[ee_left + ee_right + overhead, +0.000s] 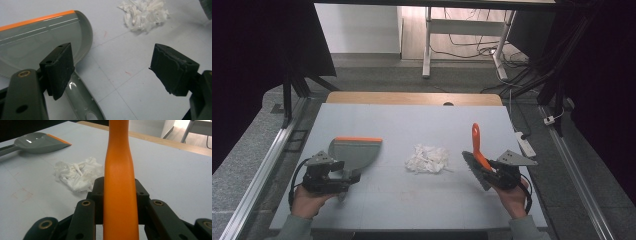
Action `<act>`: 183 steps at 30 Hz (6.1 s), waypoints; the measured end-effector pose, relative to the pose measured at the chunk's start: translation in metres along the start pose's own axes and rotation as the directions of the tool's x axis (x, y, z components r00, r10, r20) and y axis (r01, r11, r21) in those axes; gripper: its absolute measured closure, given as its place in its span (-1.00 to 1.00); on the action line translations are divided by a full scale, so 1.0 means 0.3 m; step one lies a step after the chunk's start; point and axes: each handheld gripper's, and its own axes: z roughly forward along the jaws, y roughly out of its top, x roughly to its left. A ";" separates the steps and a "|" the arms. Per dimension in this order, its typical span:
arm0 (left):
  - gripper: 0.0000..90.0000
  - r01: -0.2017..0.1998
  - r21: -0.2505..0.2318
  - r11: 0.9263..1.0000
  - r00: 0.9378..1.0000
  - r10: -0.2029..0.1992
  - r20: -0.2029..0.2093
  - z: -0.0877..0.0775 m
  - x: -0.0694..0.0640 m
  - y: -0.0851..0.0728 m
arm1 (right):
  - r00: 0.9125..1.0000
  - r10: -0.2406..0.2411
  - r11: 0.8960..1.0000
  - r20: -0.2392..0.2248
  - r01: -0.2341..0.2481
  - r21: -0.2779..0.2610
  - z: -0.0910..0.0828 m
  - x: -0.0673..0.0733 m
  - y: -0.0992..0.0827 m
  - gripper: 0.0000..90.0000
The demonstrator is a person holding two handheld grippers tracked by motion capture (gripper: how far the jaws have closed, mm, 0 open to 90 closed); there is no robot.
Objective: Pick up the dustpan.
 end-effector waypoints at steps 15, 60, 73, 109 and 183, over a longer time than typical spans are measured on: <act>-0.65 0.140 0.095 0.986 0.984 -0.128 -0.124 -0.003 0.037 0.018 | 1.000 0.009 1.000 -0.007 -0.009 0.000 0.003 0.003 -0.003 0.56; -0.42 0.278 0.248 0.928 0.949 -0.226 -0.217 0.206 0.109 -0.045 | 1.000 -0.002 1.000 0.001 0.002 0.006 0.013 -0.005 -0.006 0.56; 0.04 0.310 0.213 0.927 0.941 -0.267 -0.205 0.216 0.127 -0.053 | 1.000 -0.005 1.000 0.002 0.005 0.012 0.016 -0.004 -0.008 0.56; 0.37 0.296 0.143 0.944 0.947 -0.270 -0.175 0.187 0.147 -0.064 | 1.000 -0.010 1.000 0.008 0.010 0.012 0.015 -0.005 -0.008 0.56; 0.37 -0.082 -0.031 0.996 0.987 0.086 0.138 -0.005 0.140 -0.021 | 0.999 0.031 0.998 0.010 -0.031 -0.062 0.001 0.011 0.026 0.56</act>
